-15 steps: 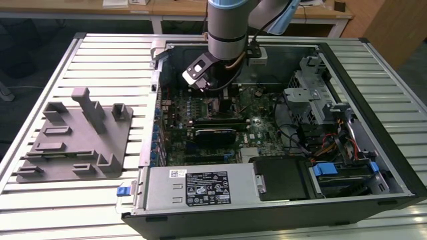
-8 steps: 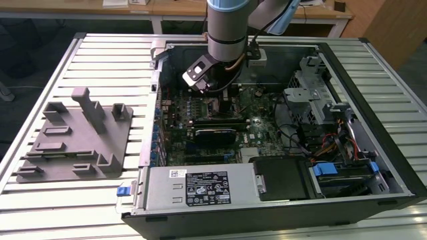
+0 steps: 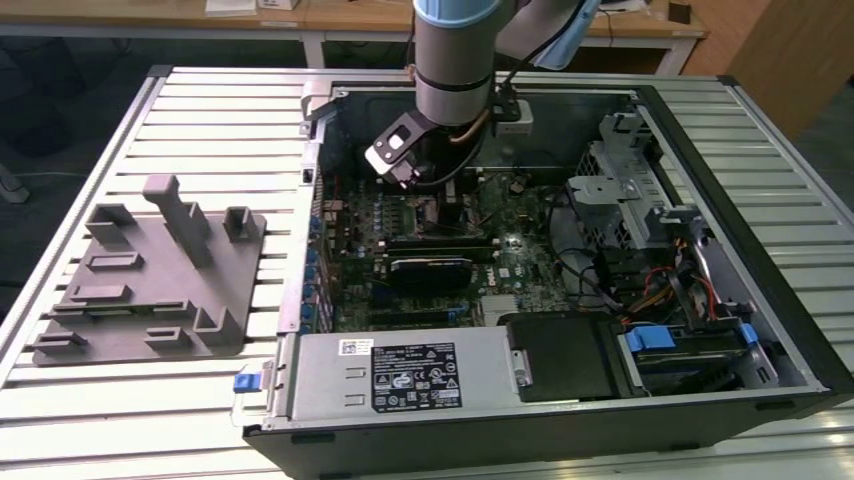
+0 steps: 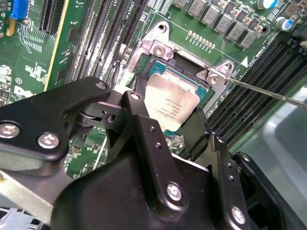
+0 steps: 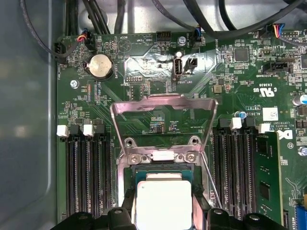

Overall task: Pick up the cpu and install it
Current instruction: 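Place the cpu into insertion slot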

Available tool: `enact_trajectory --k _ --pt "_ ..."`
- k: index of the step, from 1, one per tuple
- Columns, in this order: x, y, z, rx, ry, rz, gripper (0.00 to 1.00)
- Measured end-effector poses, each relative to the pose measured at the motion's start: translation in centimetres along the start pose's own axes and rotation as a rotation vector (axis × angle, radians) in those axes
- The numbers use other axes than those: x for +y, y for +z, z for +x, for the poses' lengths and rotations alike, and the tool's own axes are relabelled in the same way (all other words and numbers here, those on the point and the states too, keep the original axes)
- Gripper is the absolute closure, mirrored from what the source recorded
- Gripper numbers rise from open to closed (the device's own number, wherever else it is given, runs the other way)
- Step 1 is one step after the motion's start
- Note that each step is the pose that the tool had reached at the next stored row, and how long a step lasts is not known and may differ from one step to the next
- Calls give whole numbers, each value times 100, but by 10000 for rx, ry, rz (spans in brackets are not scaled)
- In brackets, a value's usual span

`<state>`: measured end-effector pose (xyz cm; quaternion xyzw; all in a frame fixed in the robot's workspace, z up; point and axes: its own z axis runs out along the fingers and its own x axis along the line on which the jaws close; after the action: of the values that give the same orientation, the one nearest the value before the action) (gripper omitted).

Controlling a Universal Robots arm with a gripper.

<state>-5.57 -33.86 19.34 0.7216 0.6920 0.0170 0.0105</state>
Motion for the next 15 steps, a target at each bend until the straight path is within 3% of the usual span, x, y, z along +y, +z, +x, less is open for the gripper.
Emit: enact_trajectory --k 15 --pt "0 18 0 1 1 0 45"
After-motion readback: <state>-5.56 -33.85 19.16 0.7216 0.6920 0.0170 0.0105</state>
